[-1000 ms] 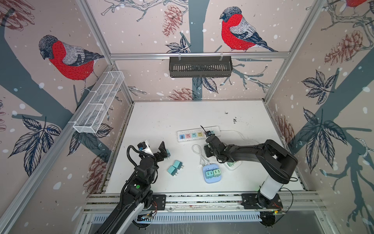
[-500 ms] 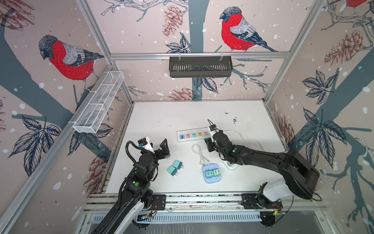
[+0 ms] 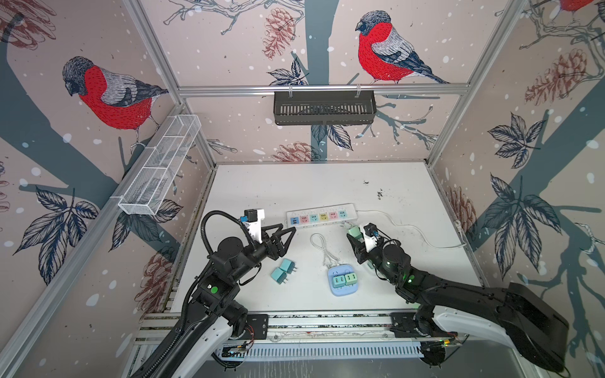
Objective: Insert the plug
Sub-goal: 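Lift the light green adapter with the right gripper while the left gripper reaches toward it, then grasp the light green adapter with the left gripper from the right gripper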
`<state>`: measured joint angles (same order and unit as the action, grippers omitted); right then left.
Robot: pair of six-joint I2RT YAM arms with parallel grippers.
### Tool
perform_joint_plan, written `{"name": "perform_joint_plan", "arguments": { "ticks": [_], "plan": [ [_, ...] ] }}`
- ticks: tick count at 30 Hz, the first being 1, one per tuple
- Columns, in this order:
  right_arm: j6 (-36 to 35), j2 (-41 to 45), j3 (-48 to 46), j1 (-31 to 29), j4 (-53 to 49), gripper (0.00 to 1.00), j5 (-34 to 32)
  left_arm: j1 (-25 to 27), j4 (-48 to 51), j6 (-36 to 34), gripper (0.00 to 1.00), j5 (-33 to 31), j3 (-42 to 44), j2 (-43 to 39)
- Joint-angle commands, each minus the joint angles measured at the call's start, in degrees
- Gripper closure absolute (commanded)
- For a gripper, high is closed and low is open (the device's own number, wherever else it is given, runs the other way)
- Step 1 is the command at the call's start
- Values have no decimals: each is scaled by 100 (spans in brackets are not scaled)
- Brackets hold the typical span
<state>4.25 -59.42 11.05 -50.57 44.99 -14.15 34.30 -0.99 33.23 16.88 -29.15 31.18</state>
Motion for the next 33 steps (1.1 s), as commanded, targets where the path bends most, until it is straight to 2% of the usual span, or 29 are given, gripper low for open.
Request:
{"name": "perform_joint_plan", "arguments": {
  "ticks": [1,5,11,17,33],
  "plan": [
    [-346,101,-176,-80,846,92,202,847,-60,-435,30,-339,-256,373],
    [-579,184,-459,-256,1352,93,383,1941,-32,-690,32,-1194,-580,931],
    [-874,247,-621,-579,1727,94,392,2631,68,-733,35,-1603,-1065,1854],
    [-1063,481,-821,-850,1995,95,514,2804,229,-601,37,-1880,-1406,2497],
    [-1277,1044,-997,-1086,1785,93,728,3011,295,-667,40,-1716,-2116,3706]
  ]
}}
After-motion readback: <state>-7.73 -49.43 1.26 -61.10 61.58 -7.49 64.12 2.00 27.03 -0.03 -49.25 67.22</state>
